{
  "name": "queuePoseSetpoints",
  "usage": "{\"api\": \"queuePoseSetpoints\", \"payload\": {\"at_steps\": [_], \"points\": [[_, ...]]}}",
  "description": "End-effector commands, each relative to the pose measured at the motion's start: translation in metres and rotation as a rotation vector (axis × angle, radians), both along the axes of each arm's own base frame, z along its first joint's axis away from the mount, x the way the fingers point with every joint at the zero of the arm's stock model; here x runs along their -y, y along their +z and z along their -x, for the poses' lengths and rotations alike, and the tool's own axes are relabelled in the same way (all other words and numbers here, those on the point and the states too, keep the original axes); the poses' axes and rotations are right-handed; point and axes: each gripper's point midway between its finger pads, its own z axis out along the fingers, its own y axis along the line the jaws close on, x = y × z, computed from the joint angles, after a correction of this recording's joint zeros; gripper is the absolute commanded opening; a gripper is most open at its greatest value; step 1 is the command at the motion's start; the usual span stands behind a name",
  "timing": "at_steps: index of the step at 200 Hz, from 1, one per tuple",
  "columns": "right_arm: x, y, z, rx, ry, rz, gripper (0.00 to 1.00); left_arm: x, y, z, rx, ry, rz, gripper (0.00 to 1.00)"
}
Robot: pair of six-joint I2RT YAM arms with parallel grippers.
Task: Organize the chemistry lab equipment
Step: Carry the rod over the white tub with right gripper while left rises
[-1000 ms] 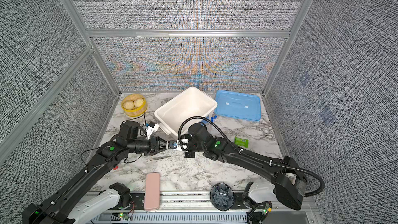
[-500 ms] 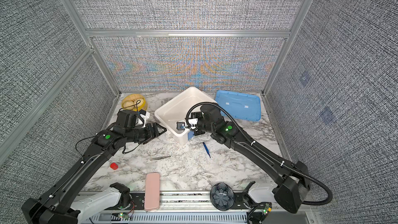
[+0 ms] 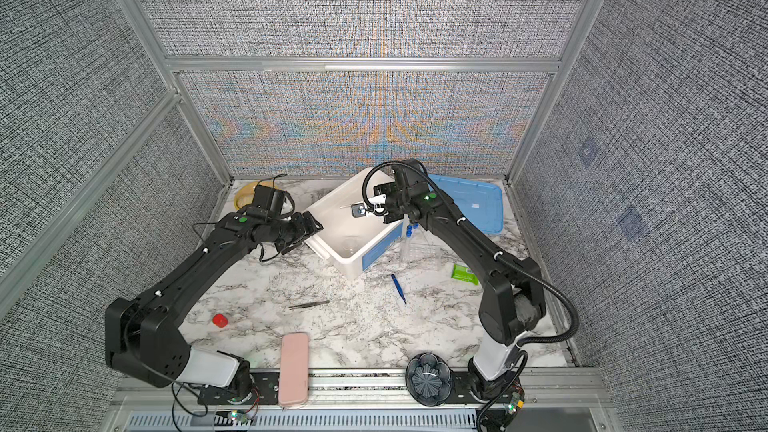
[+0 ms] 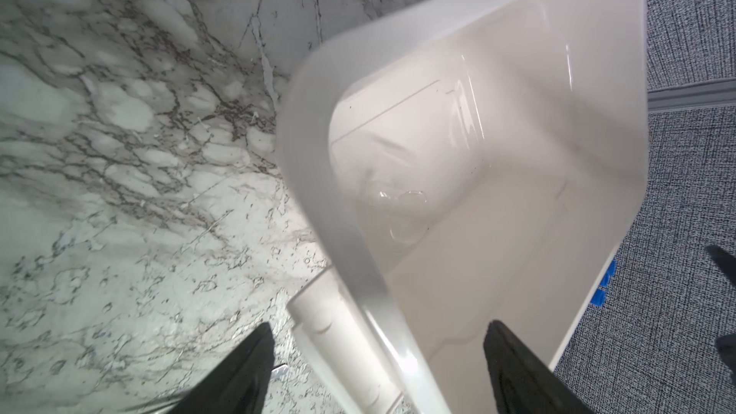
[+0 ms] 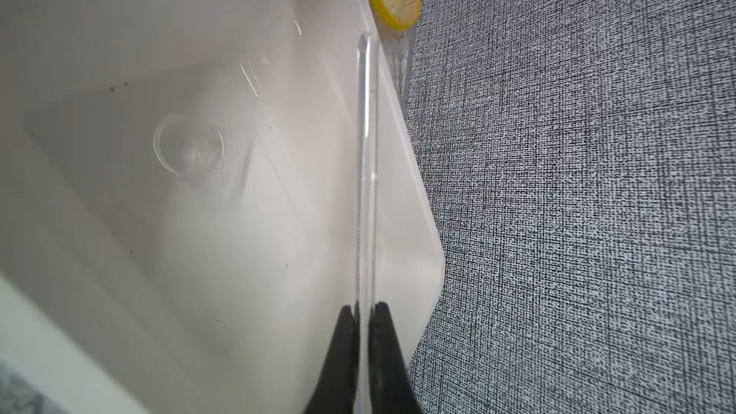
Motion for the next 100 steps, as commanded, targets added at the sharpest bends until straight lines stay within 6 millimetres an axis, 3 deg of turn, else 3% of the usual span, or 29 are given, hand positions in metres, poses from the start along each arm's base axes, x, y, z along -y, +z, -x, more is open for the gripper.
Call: {"api": "queuePoseSetpoints", "payload": {"at_steps": [1,40,100], "points": [[-0.003,-0.02,0.007,-0.061,0.088,0.079,0.0,-0.009,-0.014,-0.002,-0.057,-0.016,-0.084,0.82],[-0.011,-0.027,0.0,-0.101,0.138,0.097,0.0,-0.021,-0.04,-0.002,-0.154,-0.026,-0.188,0.73],[-0.015,-0.051,-0.006,-0.155,0.206,0.179,0.0,-0.056,-0.037,-0.01,-0.201,-0.031,-0.354,0.61]]}}
